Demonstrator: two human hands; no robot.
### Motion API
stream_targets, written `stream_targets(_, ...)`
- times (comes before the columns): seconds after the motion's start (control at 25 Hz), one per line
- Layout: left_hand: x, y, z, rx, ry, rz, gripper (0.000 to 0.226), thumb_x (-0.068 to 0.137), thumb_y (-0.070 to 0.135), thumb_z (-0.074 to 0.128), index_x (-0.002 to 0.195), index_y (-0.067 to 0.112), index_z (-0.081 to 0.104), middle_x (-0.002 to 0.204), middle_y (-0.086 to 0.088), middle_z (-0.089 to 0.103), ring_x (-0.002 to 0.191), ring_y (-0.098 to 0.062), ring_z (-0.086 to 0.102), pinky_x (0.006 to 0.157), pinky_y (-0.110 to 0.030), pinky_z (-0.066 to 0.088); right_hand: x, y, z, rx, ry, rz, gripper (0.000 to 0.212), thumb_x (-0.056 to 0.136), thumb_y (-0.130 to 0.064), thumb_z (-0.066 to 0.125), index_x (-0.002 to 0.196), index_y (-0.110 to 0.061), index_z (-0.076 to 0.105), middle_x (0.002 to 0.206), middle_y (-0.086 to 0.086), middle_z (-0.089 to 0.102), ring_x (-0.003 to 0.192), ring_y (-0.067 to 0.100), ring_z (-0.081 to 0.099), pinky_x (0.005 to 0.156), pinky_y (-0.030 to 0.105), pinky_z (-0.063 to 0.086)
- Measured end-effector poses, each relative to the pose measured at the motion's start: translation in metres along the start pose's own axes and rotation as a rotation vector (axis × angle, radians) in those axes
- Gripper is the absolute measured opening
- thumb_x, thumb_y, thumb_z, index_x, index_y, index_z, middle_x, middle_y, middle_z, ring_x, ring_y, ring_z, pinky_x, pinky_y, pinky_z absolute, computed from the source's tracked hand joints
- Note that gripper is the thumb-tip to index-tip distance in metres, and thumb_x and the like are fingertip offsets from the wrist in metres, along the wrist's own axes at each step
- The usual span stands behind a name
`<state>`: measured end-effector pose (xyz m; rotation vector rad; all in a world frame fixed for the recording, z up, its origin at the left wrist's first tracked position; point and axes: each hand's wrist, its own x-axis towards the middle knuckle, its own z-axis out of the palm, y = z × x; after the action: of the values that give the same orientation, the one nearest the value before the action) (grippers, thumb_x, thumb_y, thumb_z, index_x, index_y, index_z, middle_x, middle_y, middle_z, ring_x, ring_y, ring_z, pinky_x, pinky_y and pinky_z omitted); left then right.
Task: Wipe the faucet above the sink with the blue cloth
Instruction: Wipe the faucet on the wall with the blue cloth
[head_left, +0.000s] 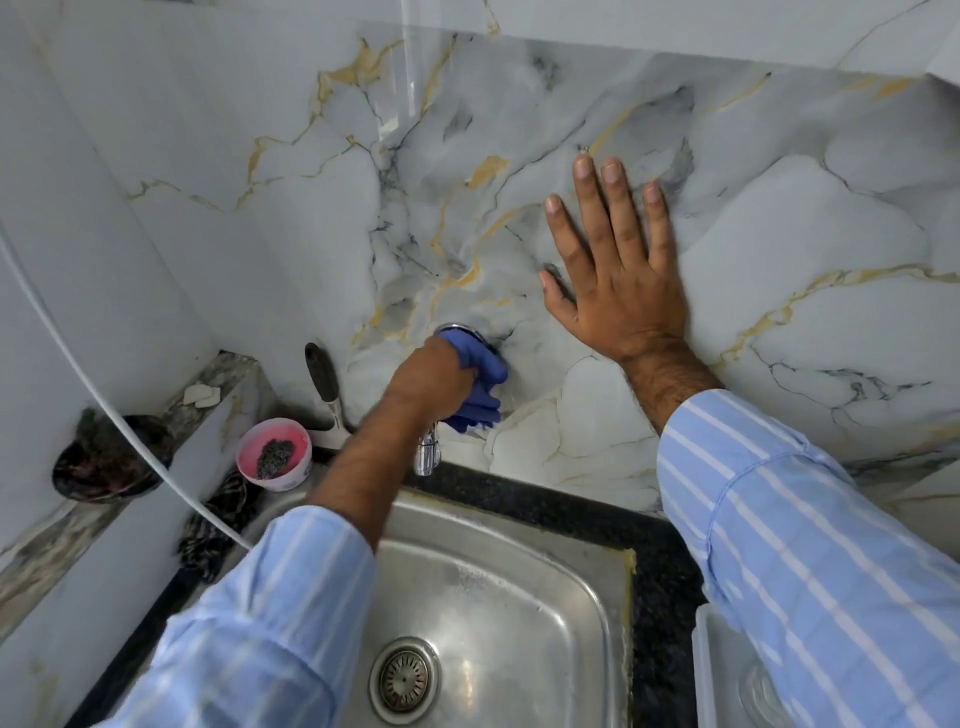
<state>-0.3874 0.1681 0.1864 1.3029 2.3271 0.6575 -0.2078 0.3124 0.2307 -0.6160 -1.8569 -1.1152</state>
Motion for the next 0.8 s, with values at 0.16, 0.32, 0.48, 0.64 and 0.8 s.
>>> stream_targets(0.16,-0.031,-0.031,-0.012,-0.771,-0.206,0.073,0.021,0.098,0.027,0.063,0.082,0.015,0.069,0.073,0.003,0.076,0.07,-0.015,0.072,0.061,-0.018,0.053,0.001,0.0,0.001,-0.001,-0.003,0.006,0.068,0.11,-0.046,0.045,0.168,-0.015,0.031,0.174,0.015,0.023,0.167,0.033,0.01,0.137,0.051,-0.002)
stream_targets(0.32,-0.054,-0.057,0.015,-0.92,-0.122,0.167,0.019,0.098,0.029,0.064,0.108,0.013,0.065,0.093,-0.008,0.077,0.08,-0.02,0.074,0.068,-0.029,0.059,0.0,0.0,0.001,-0.002,-0.001,-0.005,0.067,0.11,-0.046,0.045,0.168,-0.015,0.032,0.173,0.016,0.028,0.162,0.036,0.022,0.137,0.05,-0.003)
stream_targets(0.48,-0.072,-0.076,0.048,-0.59,0.194,0.194,0.037,0.094,0.035,0.068,0.122,0.025,0.046,0.098,0.002,0.066,0.087,0.003,0.064,0.074,-0.014,0.05,0.0,0.001,0.0,-0.003,-0.001,-0.01,0.066,0.11,-0.046,0.045,0.167,-0.015,0.035,0.171,0.017,0.032,0.16,0.036,0.027,0.137,0.05,-0.003)
stream_targets(0.64,-0.082,-0.071,0.059,-0.602,0.28,0.432,0.054,0.092,0.01,0.068,0.115,0.053,0.044,0.092,0.018,0.063,0.083,0.006,0.064,0.07,-0.004,0.045,0.001,0.0,-0.001,0.002,0.004,-0.01,0.066,0.11,-0.046,0.046,0.167,-0.015,0.035,0.172,0.016,0.032,0.159,0.036,0.029,0.137,0.05,-0.003)
stream_targets(0.8,-0.089,-0.082,0.054,-0.425,0.263,0.332,0.049,0.086,0.038,0.073,0.114,0.054,0.036,0.099,0.029,0.06,0.092,0.012,0.061,0.068,-0.003,0.045,0.001,0.0,-0.001,0.005,-0.001,-0.008,0.067,0.11,-0.046,0.046,0.168,-0.015,0.033,0.172,0.016,0.03,0.16,0.036,0.027,0.137,0.05,-0.003)
